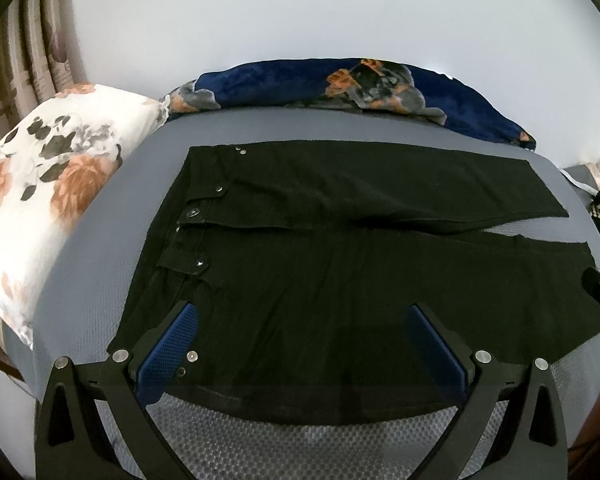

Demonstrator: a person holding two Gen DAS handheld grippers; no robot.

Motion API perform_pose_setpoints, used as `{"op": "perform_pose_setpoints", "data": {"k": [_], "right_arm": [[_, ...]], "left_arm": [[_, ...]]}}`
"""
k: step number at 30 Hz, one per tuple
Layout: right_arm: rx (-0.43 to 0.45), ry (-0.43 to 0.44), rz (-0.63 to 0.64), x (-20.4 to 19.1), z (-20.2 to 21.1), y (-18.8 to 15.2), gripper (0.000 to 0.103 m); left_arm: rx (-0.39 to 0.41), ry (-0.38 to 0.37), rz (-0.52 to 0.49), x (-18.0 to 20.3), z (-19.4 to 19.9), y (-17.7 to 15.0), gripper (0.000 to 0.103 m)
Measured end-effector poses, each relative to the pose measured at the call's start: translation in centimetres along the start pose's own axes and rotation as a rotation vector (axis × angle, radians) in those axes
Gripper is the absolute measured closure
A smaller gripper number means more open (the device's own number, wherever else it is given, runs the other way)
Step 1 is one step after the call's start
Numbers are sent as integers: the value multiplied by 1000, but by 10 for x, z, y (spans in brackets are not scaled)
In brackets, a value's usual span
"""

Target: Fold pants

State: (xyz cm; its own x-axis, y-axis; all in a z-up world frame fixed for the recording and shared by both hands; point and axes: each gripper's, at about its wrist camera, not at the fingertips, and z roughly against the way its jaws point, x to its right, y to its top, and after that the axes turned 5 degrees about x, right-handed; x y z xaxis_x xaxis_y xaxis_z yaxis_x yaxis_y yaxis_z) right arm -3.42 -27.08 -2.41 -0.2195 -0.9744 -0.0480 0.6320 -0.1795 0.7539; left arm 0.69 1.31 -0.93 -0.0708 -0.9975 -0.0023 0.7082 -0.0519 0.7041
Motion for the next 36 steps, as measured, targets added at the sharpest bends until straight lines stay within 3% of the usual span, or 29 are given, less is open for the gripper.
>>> {"op": "perform_pose_setpoints", "data": {"k": [33, 36], "right_arm": [[0, 7, -12, -4, -7, 12, 1], [-16, 53, -34, -4, -12, 14, 1]], "left_arm": [[-17, 9, 33, -12, -4, -2, 0], [-23, -6, 64, -19, -8, 2, 0]]}}
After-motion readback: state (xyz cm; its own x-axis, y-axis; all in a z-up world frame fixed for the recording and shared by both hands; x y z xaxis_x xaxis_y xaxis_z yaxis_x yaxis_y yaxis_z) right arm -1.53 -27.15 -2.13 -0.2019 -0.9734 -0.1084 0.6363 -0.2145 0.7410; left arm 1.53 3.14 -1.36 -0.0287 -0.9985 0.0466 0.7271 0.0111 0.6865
